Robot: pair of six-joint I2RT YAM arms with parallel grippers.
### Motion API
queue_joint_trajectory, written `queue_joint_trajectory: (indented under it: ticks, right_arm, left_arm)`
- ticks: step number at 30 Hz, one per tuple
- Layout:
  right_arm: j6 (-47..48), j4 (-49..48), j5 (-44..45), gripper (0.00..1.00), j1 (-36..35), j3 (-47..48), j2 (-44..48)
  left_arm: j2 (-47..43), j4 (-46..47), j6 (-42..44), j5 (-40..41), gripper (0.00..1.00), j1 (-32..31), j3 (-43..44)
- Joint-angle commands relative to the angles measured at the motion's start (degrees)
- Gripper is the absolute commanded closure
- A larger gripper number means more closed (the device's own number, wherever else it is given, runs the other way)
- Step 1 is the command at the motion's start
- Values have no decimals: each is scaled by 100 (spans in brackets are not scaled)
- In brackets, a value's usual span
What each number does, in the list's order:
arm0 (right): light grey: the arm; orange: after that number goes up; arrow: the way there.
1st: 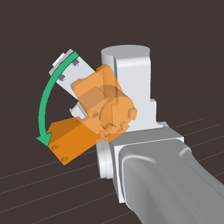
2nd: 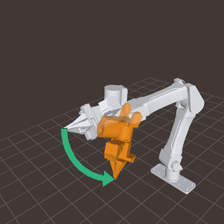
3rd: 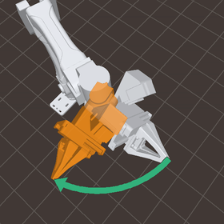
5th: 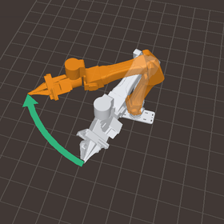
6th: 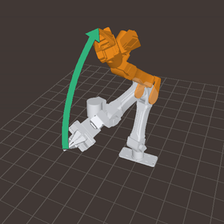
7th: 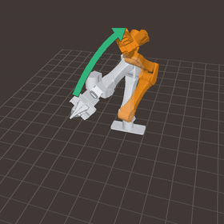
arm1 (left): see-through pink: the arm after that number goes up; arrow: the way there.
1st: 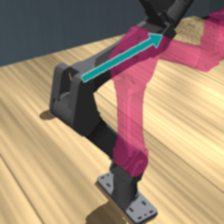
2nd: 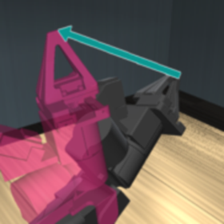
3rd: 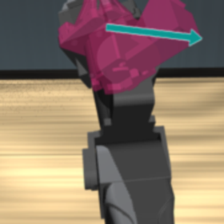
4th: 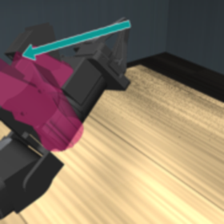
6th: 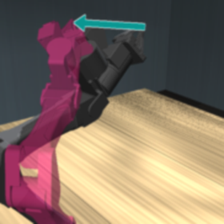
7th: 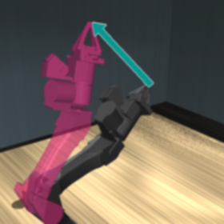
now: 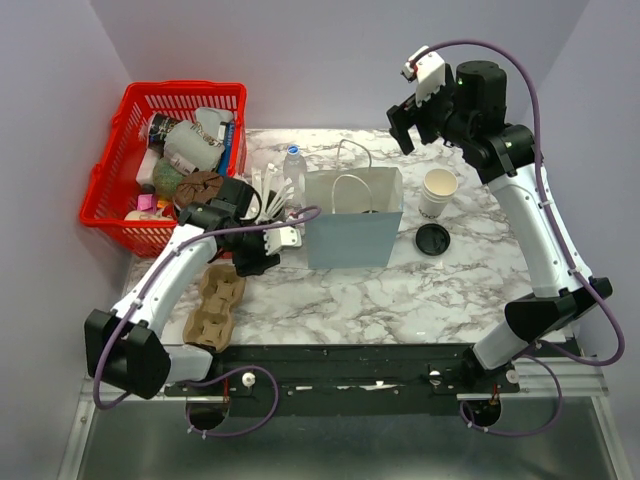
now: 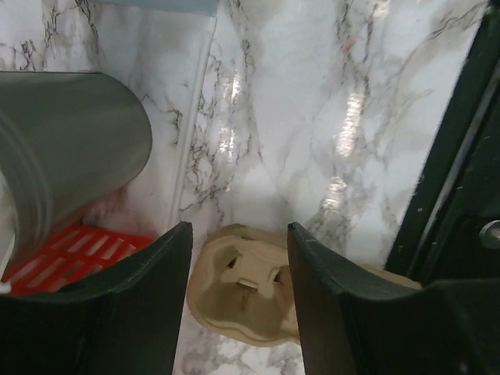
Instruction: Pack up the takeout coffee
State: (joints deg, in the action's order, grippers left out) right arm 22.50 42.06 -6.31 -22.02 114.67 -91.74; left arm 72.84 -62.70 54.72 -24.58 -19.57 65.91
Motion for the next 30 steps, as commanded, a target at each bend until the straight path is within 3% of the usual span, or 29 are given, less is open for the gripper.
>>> queue_joint_trajectory:
  ticks: [1,10,30]
  right_arm:
    - [-79,48,-116,0,22,-112,139]
    - [-27,56,-20,0,22,-314,359]
    - [44,56,103,0,31,-393,482]
  left_arm:
    - [213,810,1022,243,39,-20,-350]
    - [880,1523,1981,-179,40,-64,-773]
    - [2481,2033,2166,181,54,-398,-395]
